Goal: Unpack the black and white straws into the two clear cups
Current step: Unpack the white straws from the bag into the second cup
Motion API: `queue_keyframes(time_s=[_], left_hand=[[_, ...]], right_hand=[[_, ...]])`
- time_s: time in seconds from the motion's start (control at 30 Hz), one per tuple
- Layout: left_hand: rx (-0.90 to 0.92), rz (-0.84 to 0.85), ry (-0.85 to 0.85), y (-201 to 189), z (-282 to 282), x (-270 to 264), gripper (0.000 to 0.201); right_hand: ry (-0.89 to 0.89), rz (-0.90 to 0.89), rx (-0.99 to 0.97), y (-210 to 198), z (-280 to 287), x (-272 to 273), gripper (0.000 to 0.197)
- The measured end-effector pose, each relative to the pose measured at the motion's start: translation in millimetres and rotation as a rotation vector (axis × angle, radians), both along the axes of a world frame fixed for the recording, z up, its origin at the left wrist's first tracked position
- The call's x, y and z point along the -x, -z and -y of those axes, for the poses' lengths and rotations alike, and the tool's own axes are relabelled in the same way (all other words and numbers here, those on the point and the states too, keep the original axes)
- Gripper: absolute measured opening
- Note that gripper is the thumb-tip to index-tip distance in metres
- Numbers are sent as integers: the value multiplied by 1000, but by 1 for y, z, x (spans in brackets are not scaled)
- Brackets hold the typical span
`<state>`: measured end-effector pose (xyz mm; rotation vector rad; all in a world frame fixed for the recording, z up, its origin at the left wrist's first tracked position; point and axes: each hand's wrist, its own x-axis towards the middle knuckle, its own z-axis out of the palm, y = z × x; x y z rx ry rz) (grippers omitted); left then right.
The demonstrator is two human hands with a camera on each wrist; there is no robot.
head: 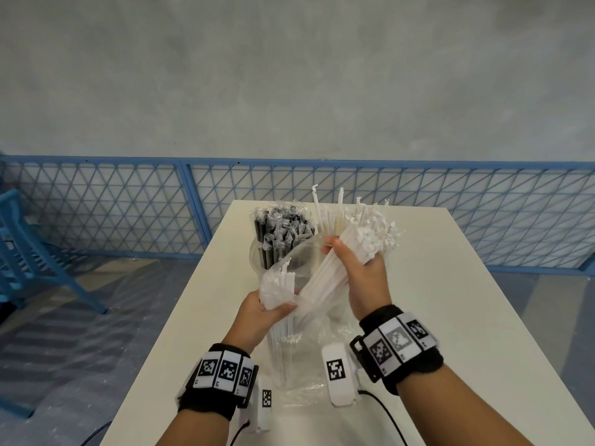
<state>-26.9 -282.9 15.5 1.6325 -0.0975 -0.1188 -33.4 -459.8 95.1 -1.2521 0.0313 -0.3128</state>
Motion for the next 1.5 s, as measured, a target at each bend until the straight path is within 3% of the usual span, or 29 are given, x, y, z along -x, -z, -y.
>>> queue_keyframes(time_s=[0.1,0.23,0.3,0.43,0.63,0.77,0.9,1.0,1.1,1.2,1.3,1.37,1.4,1.47,1.5], left_hand=[[8,-7,-45,-1,0,0,21],[53,-32,-90,0,0,-2,26],[41,-50,-113,2,2,-2,37],[5,-47,-194,2,10,-2,12],[90,-55,-354,2,3,-3,7],[98,-57,-348,1,4,-3,8],[76,-62,-313,-1,8,-3,7],[43,-61,-290,-2,9,-4,8],[41,-72,-273,-2,10,-2,10],[23,-71,-269,-2,8,0,10],[13,-80,-273,-2,8,0,8],[5,-80,-265,-2,9,1,9],[3,-79,-261,-2,9,1,9],[-3,-79,-252,-1,9,1,10],[-4,-78,-250,-1,9,1,12]], right_hand=[[91,39,-126,-16,13,-5,18],[168,28,-387,-22,26,-14,6],[142,2,-330,-17,24,-10,6],[12,6,-91,-6,12,3,14],[241,129,-299,-44,43,0,14],[301,244,-128,-59,50,7,17],[239,298,220,-53,40,12,21],[153,265,481,-42,31,7,5],[133,220,549,-28,26,-2,26],[62,179,605,-17,22,-9,11],[78,112,602,-6,22,-16,15],[119,47,573,-1,22,-22,31],[114,14,569,-1,22,-24,31],[86,-10,539,-2,22,-26,9],[80,-15,514,-4,22,-26,14]])
